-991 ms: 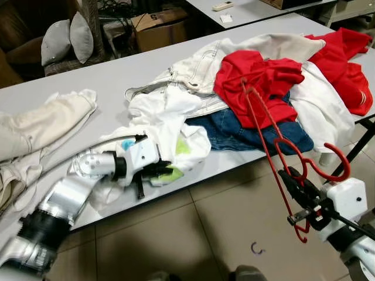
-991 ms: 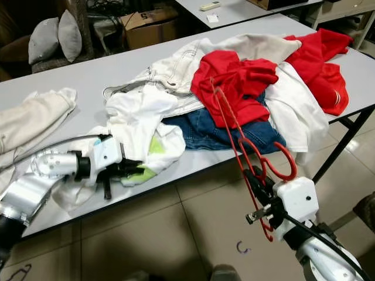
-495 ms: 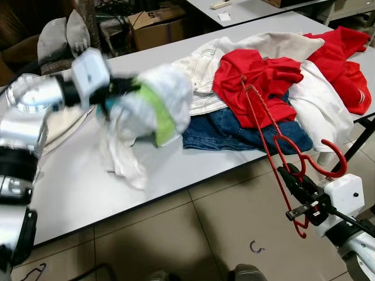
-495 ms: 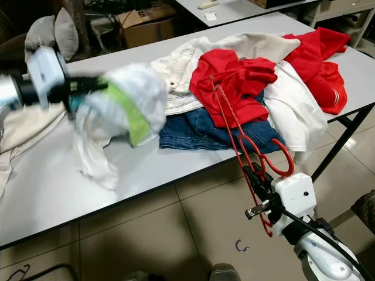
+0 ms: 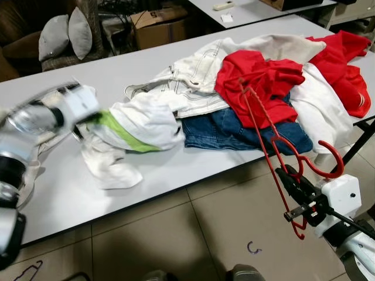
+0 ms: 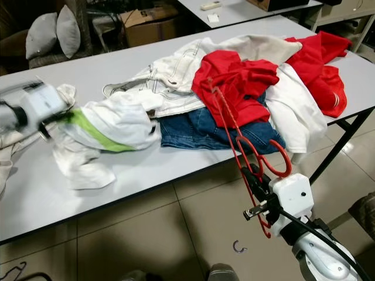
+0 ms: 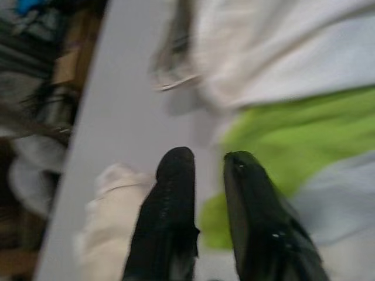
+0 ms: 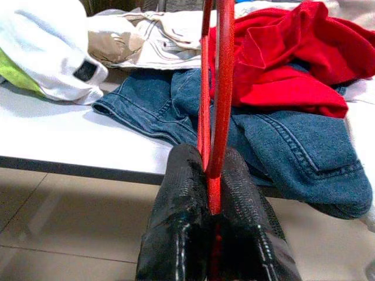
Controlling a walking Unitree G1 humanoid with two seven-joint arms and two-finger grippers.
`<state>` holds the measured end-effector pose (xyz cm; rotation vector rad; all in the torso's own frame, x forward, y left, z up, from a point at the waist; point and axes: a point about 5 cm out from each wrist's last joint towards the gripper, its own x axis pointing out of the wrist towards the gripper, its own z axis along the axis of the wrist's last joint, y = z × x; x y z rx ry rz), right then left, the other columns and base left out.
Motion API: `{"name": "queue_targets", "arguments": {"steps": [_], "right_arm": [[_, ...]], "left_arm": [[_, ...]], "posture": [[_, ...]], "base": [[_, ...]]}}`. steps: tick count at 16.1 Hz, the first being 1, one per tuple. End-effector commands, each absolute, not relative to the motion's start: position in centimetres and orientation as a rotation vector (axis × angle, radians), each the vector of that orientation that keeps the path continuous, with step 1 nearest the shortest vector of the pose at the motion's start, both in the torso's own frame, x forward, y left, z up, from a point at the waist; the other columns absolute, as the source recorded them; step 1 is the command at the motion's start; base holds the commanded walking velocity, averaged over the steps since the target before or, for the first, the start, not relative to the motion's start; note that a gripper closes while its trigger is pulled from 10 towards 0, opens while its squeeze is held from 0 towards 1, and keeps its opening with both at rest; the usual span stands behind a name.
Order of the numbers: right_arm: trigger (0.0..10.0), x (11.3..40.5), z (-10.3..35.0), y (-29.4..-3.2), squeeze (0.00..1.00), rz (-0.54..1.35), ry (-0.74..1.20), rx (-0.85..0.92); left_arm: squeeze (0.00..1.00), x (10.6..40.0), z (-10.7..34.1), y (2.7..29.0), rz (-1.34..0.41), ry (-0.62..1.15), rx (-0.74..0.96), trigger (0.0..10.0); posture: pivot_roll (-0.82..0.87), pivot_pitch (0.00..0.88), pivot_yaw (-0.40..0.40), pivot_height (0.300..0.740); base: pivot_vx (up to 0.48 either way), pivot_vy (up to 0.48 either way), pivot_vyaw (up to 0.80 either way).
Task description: Hang hanger
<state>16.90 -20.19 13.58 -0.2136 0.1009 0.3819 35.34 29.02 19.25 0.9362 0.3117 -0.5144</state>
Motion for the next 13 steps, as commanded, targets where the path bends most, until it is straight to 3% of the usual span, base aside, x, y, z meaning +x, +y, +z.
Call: {"name": "queue_targets", "arguments": {"steps": [1, 2, 3, 4, 5, 7, 8, 9, 11, 12, 13], "right_arm": [[10.0, 16.9, 13.7, -20.1, 0.00, 0.392, 0.100, -0.218], [10.0, 16.9, 13.7, -20.1, 0.00, 0.390, 0.101, -0.218], [10.0, 16.9, 13.7, -20.2, 0.00, 0.388, 0.102, -0.219], [10.0, 16.8, 13.7, -20.2, 0.00, 0.387, 0.102, -0.219], [10.0, 16.8, 13.7, -20.3, 0.00, 0.386, 0.103, -0.220], [10.0, 16.7, 13.7, -20.2, 0.00, 0.384, 0.104, -0.220], [10.0, 16.7, 13.7, -20.2, 0.00, 0.384, 0.104, -0.220], [10.0, 16.7, 13.7, -20.2, 0.00, 0.385, 0.104, -0.221], [10.0, 16.6, 13.7, -20.1, 0.00, 0.396, 0.108, -0.218], [10.0, 16.6, 13.7, -20.1, 0.00, 0.398, 0.108, -0.218], [10.0, 16.7, 13.7, -20.1, 0.00, 0.404, 0.109, -0.218]], "left_arm": [[1.00, 35.6, 19.5, 29.1, -0.475, 0.298, 0.907, 10.0], [1.00, 36.1, 19.9, 27.9, -0.472, 0.219, 0.764, 10.0], [0.59, 36.7, 20.1, 26.1, -0.501, 0.147, 0.581, 10.0], [0.08, 36.9, 20.1, 24.5, -0.540, 0.112, 0.449, 10.0], [0.00, 36.5, 20.0, 22.1, -0.654, 0.089, 0.318, 10.0], [0.00, 35.0, 19.6, 18.6, -0.821, 0.068, 0.188, 10.0], [0.31, 33.5, 18.9, 17.0, -0.926, 0.078, 0.200, 10.0], [1.00, 32.2, 18.5, 16.3, -0.998, 0.086, 0.225, 10.0], [1.00, 28.9, 16.6, 16.5, -1.157, 0.241, 0.306, 10.0], [1.00, 28.7, 16.5, 16.7, -1.158, 0.268, 0.306, 10.0], [0.63, 27.9, 15.6, 17.6, -1.163, 0.372, 0.377, 10.0]], "posture": [[-0.22, 0.000, 0.105, 0.740], [-0.23, 0.000, 0.107, 0.740], [-0.23, 0.000, 0.106, 0.740], [-0.23, 0.000, 0.108, 0.740], [-0.23, 0.000, 0.110, 0.740], [-0.23, 0.000, 0.112, 0.740], [-0.23, 0.000, 0.113, 0.740], [-0.24, 0.000, 0.114, 0.740], [-0.23, 0.000, 0.104, 0.740], [-0.23, 0.000, 0.104, 0.740], [-0.22, 0.000, 0.099, 0.740]], "base": [[0.000, 0.000, 0.00], [0.000, 0.000, 0.00], [0.000, 0.000, 0.00], [0.000, 0.000, 0.00], [0.000, 0.000, 0.00], [0.000, 0.000, 0.00], [0.000, 0.000, 0.00], [0.000, 0.000, 0.00], [0.000, 0.000, 0.00], [0.000, 0.000, 0.00], [0.000, 0.000, 0.00]]}}
